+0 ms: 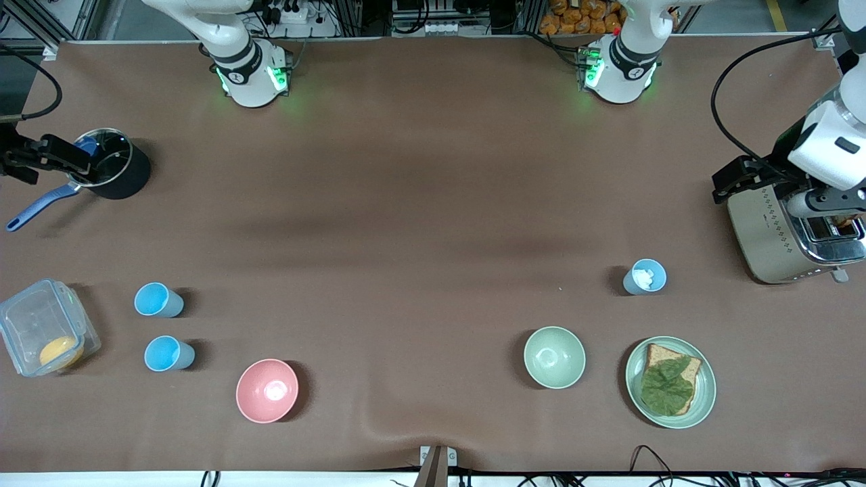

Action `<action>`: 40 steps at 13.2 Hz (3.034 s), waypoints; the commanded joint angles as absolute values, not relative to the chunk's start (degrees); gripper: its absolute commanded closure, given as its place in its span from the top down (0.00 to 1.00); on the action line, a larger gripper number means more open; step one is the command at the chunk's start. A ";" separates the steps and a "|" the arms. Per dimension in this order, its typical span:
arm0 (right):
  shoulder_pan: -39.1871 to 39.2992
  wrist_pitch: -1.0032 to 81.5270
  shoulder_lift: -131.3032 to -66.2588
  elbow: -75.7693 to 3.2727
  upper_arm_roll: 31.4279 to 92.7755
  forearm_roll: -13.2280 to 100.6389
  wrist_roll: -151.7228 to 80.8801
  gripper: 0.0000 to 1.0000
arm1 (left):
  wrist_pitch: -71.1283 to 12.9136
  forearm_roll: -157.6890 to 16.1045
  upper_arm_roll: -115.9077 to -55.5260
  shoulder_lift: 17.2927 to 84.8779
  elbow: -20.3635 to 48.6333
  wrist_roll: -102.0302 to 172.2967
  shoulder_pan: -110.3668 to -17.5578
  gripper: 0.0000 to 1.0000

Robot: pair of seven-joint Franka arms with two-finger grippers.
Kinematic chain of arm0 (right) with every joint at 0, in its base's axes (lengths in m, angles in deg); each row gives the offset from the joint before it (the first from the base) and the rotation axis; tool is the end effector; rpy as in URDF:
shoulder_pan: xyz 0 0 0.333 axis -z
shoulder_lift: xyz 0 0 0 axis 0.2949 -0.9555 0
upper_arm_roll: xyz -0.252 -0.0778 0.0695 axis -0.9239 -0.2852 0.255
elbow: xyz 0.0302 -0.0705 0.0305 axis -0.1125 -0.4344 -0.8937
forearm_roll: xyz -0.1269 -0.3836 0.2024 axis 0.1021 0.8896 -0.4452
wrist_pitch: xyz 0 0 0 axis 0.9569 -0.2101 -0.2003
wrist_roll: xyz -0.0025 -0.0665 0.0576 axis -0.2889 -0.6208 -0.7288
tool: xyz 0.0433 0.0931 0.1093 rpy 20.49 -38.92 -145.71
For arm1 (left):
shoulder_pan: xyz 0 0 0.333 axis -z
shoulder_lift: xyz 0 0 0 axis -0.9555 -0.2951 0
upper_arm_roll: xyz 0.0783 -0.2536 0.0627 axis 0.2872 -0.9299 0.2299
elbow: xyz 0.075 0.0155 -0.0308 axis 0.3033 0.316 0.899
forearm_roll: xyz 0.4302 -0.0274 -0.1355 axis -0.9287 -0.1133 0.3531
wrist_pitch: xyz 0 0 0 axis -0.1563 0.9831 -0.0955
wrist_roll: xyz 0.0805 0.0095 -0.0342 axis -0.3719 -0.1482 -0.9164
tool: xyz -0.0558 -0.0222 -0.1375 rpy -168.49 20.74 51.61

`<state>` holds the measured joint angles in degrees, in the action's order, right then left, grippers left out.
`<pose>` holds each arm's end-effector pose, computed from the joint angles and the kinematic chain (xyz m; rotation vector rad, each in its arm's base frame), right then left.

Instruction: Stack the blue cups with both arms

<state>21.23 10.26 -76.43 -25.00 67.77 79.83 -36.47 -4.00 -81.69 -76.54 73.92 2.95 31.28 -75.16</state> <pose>0.6084 -0.0389 0.5415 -3.1221 -0.0046 0.0900 0.6275 -0.0676 0.5265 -3.1165 -0.0961 -0.0244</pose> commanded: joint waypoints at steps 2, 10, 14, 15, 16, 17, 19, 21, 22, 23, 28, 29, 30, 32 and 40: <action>21.37 9.90 -75.58 -25.56 68.08 80.46 -36.06 1.00 | -1.33 -81.54 -74.95 74.69 2.05 32.88 -75.29 1.00; 21.37 9.81 -75.67 -26.17 68.08 80.55 -36.50 1.00 | -30.97 -81.19 -75.39 72.66 30.48 34.64 -77.57 1.00; 21.20 9.90 -75.84 -26.17 68.08 80.55 -36.67 1.00 | -43.67 -81.19 -75.48 66.01 36.86 34.99 -79.85 1.00; 21.11 9.98 -76.02 -26.17 68.08 80.55 -36.67 1.00 | -47.00 -81.19 -75.48 63.37 37.03 35.25 -80.30 1.00; 21.20 9.98 -76.19 -26.26 68.08 80.55 -36.59 1.00 | -48.95 -81.19 -75.39 61.09 36.77 35.52 -80.66 0.99; 21.72 9.98 -76.54 -26.69 67.99 80.55 -36.15 1.00 | -50.18 -81.28 -75.39 59.67 36.33 35.52 -80.75 0.91; 24.87 10.95 -80.21 -27.58 67.81 80.46 -36.15 1.00 | -50.72 -81.28 -75.30 58.17 35.28 35.52 -80.83 0.79; 27.43 13.74 -85.66 -27.49 67.73 80.64 -35.97 1.00 | -50.72 -81.10 -75.39 56.24 34.40 35.34 -80.75 0.59; 29.26 16.29 -89.52 -27.14 67.73 80.90 -36.06 1.00 | -50.72 -81.02 -75.39 55.53 33.96 35.34 -80.66 0.45; 31.37 18.75 -93.04 -27.05 67.73 81.25 -36.06 1.00 | -50.72 -81.01 -75.39 55.18 33.87 35.34 -80.75 0.27; 34.64 24.12 -107.19 -20.22 67.81 81.52 -35.80 1.00 | -50.64 -80.75 -75.48 53.68 32.02 34.47 -80.13 0.01; 35.17 25.87 -109.40 -19.33 67.81 81.26 -35.36 1.00 | -50.64 -80.75 -75.48 53.59 31.50 34.38 -80.04 0.02; 35.00 29.46 -110.29 -19.40 67.81 80.91 -35.09 1.00 | -50.64 -80.66 -75.48 53.50 31.32 34.29 -79.78 0.04; 34.03 34.75 -112.13 -19.93 67.99 80.46 -35.09 1.00 | -50.72 -80.58 -75.57 52.19 30.01 34.20 -79.60 0.03; 33.68 38.72 -116.97 -20.98 68.08 77.04 -35.00 1.00 | -48.45 -77.60 -80.99 51.21 25.70 31.67 -79.78 0.00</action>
<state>33.30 38.24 -115.46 -21.96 67.86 78.91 -35.58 -49.39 -79.99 -77.52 52.44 28.35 33.57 -79.93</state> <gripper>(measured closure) 0.000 0.965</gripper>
